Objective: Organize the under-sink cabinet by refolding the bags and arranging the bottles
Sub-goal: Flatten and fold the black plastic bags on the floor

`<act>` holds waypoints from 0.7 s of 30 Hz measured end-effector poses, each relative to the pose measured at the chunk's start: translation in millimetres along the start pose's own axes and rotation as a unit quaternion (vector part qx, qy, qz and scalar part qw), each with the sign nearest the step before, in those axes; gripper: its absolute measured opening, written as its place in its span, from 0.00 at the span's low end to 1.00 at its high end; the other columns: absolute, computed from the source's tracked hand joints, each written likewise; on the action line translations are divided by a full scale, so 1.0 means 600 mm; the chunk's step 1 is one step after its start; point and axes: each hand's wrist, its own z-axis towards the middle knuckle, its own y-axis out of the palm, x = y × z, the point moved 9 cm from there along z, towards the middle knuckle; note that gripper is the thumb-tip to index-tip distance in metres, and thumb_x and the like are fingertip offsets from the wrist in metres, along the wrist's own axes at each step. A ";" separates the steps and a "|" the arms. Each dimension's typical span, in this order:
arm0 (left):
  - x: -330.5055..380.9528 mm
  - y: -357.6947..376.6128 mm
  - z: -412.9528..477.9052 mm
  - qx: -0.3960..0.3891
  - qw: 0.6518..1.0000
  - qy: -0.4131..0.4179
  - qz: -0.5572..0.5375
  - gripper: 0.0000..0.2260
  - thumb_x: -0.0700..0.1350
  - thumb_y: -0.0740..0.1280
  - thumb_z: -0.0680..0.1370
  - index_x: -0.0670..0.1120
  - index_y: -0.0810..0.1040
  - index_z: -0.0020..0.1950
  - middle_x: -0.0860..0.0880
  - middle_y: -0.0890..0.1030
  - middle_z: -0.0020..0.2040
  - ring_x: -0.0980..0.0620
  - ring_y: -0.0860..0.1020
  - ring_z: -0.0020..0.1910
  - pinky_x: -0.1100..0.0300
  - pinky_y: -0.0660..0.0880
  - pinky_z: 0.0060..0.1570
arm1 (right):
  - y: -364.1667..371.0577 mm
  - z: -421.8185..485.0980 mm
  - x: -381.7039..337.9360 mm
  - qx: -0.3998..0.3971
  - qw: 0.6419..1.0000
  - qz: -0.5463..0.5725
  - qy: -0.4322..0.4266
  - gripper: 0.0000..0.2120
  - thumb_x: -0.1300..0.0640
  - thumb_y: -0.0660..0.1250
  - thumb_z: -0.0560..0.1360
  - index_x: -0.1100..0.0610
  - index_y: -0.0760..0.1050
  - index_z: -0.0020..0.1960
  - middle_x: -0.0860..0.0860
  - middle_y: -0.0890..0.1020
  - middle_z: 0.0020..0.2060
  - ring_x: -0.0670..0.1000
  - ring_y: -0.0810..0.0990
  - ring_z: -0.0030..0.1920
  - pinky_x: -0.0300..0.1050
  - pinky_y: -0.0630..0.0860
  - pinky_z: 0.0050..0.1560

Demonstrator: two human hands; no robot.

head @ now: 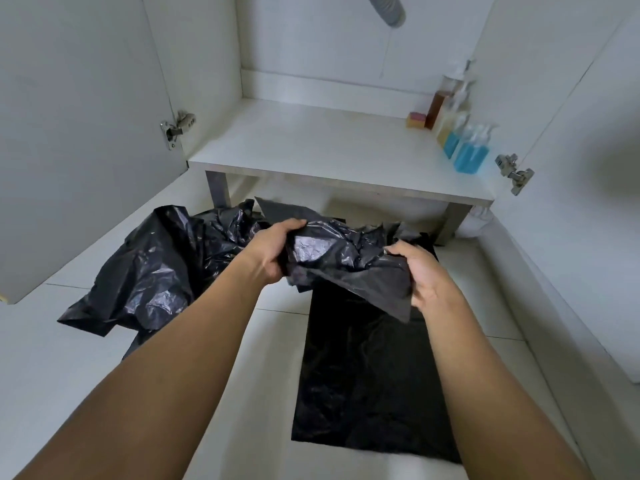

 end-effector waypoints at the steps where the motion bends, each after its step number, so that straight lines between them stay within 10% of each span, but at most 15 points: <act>1: -0.011 -0.004 0.009 0.004 1.000 -0.009 0.025 0.13 0.54 0.72 0.75 0.48 0.81 0.55 0.44 0.85 0.51 0.44 0.84 0.44 0.47 0.82 0.45 | -0.029 0.003 0.000 0.008 1.000 -0.007 -0.004 0.10 0.63 0.65 0.79 0.63 0.79 0.59 0.54 0.86 0.44 0.51 0.86 0.40 0.41 0.81 0.34; 5: 0.006 0.017 0.033 0.014 1.000 0.013 -0.004 0.11 0.49 0.71 0.75 0.46 0.80 0.55 0.42 0.83 0.53 0.43 0.82 0.42 0.48 0.80 0.47 | -0.099 0.049 -0.021 0.120 0.991 -0.005 0.057 0.07 0.69 0.61 0.79 0.63 0.74 0.43 0.57 0.82 0.32 0.53 0.83 0.30 0.41 0.79 0.26; 10: 0.148 0.111 0.024 0.019 0.973 0.228 0.030 0.04 0.35 0.73 0.75 0.42 0.81 0.46 0.43 0.86 0.45 0.48 0.85 0.39 0.55 0.82 0.38 | -0.080 0.078 -0.207 0.119 0.948 -0.213 -0.206 0.27 0.69 0.60 0.78 0.48 0.68 0.72 0.52 0.78 0.64 0.51 0.80 0.62 0.53 0.81 0.57; 13: 0.159 0.130 0.004 0.025 0.947 0.301 0.105 0.10 0.34 0.76 0.72 0.48 0.82 0.47 0.49 0.86 0.47 0.52 0.85 0.47 0.57 0.82 0.50 | -0.118 0.050 -0.227 0.155 0.919 -0.223 -0.286 0.30 0.74 0.59 0.75 0.47 0.70 0.70 0.45 0.80 0.60 0.42 0.79 0.58 0.39 0.80 0.55; 17: -0.015 0.078 0.046 0.044 0.970 0.157 0.178 0.11 0.37 0.78 0.72 0.42 0.81 0.52 0.41 0.85 0.53 0.44 0.84 0.48 0.50 0.81 0.52 | -0.231 0.075 -0.083 0.203 0.916 -0.311 -0.149 0.24 0.66 0.65 0.69 0.48 0.76 0.62 0.49 0.82 0.55 0.51 0.81 0.55 0.54 0.79 0.60; 21: -0.196 0.028 0.043 0.025 0.957 -0.103 0.269 0.15 0.52 0.77 0.72 0.45 0.80 0.52 0.45 0.83 0.43 0.45 0.81 0.38 0.53 0.77 0.45 | -0.288 0.067 0.048 0.216 0.906 -0.365 0.009 0.08 0.74 0.66 0.72 0.64 0.78 0.45 0.62 0.81 0.43 0.54 0.77 0.35 0.41 0.76 0.34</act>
